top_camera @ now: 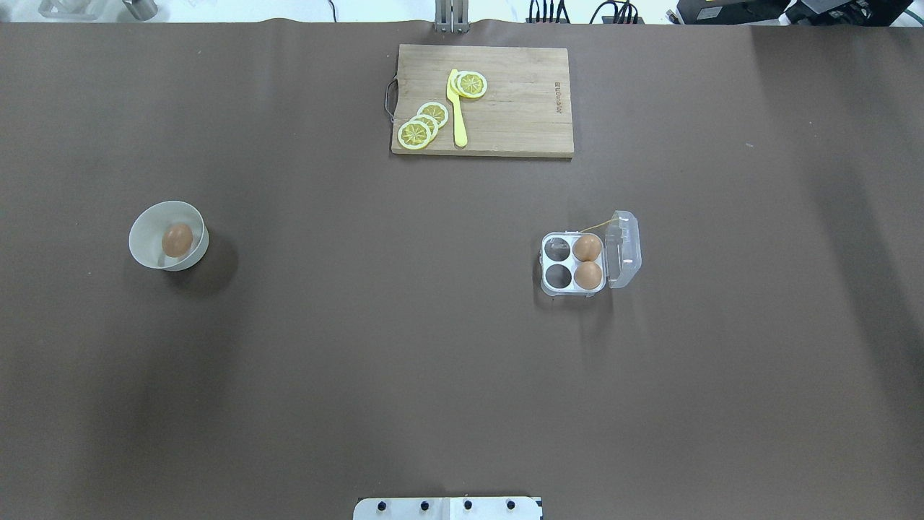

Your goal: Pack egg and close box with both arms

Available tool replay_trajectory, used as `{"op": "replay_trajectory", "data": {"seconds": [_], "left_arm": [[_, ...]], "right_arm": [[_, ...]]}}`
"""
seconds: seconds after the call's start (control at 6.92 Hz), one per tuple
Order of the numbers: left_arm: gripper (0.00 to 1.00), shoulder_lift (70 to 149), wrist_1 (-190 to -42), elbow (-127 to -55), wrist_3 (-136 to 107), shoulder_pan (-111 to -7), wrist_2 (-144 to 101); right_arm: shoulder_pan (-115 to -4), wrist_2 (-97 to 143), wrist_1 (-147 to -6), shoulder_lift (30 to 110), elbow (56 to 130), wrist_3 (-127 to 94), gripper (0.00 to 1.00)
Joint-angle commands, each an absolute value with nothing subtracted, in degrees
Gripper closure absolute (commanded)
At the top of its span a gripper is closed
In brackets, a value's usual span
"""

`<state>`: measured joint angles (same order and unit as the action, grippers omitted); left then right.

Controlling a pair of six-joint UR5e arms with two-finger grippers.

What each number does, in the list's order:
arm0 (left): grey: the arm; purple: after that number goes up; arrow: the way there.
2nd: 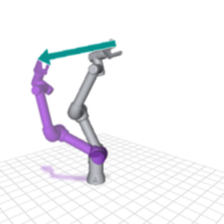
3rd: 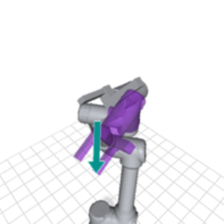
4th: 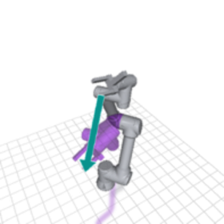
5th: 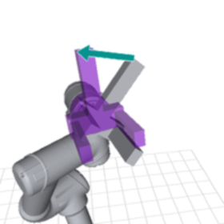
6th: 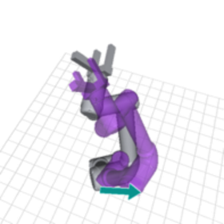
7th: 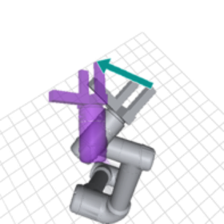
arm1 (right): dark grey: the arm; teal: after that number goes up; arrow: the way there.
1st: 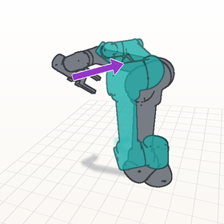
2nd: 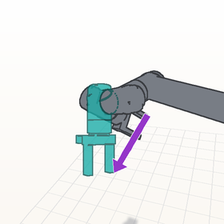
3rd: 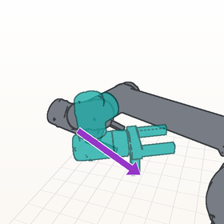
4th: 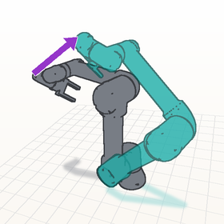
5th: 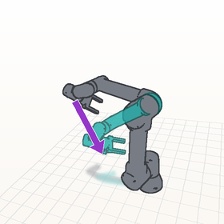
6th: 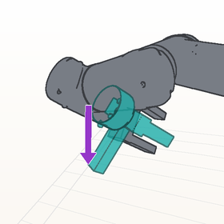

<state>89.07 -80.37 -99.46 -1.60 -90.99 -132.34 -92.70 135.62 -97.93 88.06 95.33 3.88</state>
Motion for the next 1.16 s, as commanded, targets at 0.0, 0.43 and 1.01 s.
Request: {"op": "replay_trajectory", "data": {"seconds": [0.0, 0.43, 1.01], "left_arm": [[0.01, 89.55, -80.25, -98.80, -1.58, -90.71, -131.93], [0.01, 89.65, -80.24, -99.58, -1.58, -90.70, -132.01], [0.01, 91.40, -80.51, -101.15, -2.02, -90.88, -132.63]], "right_arm": [[-92.81, 135.97, -98.00, 88.41, 96.93, 3.87, 0.00], [-92.81, 135.97, -98.44, 88.24, 97.12, 3.60, 0.00], [-92.81, 137.28, -98.53, 88.59, 96.50, 3.25, 0.00]]}}
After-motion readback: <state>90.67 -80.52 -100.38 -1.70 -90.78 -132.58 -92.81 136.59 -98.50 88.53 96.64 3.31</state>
